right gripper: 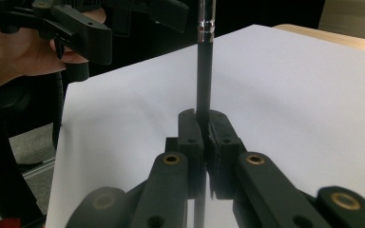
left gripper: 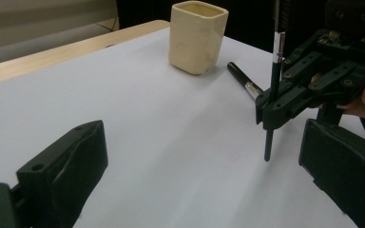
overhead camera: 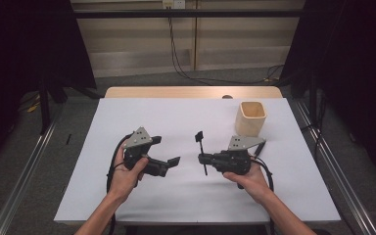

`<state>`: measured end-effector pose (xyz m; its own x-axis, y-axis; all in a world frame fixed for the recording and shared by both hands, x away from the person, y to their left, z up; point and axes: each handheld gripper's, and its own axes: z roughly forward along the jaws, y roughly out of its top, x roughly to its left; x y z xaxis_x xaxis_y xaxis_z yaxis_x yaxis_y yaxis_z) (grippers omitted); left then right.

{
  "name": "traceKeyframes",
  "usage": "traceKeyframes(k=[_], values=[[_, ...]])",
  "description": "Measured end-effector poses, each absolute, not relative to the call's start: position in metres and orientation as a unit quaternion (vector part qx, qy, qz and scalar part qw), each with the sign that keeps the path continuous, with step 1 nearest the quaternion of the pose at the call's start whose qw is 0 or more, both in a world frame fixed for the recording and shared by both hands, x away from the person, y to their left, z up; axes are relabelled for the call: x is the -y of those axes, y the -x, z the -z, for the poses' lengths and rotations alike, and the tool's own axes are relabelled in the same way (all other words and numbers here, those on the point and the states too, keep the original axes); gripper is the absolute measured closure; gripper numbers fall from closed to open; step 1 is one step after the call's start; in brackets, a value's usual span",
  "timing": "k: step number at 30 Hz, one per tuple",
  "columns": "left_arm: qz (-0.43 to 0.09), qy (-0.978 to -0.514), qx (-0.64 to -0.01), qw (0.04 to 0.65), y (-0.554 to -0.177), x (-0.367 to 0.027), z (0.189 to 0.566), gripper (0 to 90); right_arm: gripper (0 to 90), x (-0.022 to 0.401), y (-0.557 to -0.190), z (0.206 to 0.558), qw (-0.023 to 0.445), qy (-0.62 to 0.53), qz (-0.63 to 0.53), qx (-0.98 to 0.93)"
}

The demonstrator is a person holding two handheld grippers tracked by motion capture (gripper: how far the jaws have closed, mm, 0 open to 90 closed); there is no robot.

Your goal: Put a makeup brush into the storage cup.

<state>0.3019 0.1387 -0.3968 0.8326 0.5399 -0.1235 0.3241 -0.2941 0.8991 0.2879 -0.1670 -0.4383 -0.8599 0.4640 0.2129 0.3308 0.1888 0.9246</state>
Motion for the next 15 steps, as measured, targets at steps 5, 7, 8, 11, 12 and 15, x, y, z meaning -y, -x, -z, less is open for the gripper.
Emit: traceKeyframes(k=[5, 7, 8, 11, 12, 15], values=[[-0.126, -0.785, -0.3, 0.527, -0.297, -0.148, 0.401, 2.4, 86.0, 0.172, -0.287, 0.437, 0.063, -0.264, -0.584, -0.765], [-0.129, -0.783, -0.3, 0.529, -0.295, -0.153, 0.402, 2.4, 86.0, 0.174, -0.287, 0.436, 0.068, -0.267, -0.581, -0.766], [-0.133, -0.782, -0.302, 0.529, -0.294, -0.155, 0.403, 2.4, 86.0, 0.175, -0.287, 0.435, 0.069, -0.269, -0.582, -0.764], [-0.139, -0.771, -0.31, 0.539, -0.293, -0.164, 0.408, 2.6, 86.0, 0.178, -0.287, 0.435, 0.071, -0.272, -0.581, -0.764], [-0.143, -0.769, -0.313, 0.539, -0.293, -0.167, 0.409, 2.6, 86.0, 0.179, -0.287, 0.434, 0.072, -0.272, -0.581, -0.764], [-0.14, -0.763, -0.324, 0.541, -0.292, -0.175, 0.412, 3.1, 86.0, 0.183, -0.286, 0.432, 0.076, -0.274, -0.58, -0.763]])
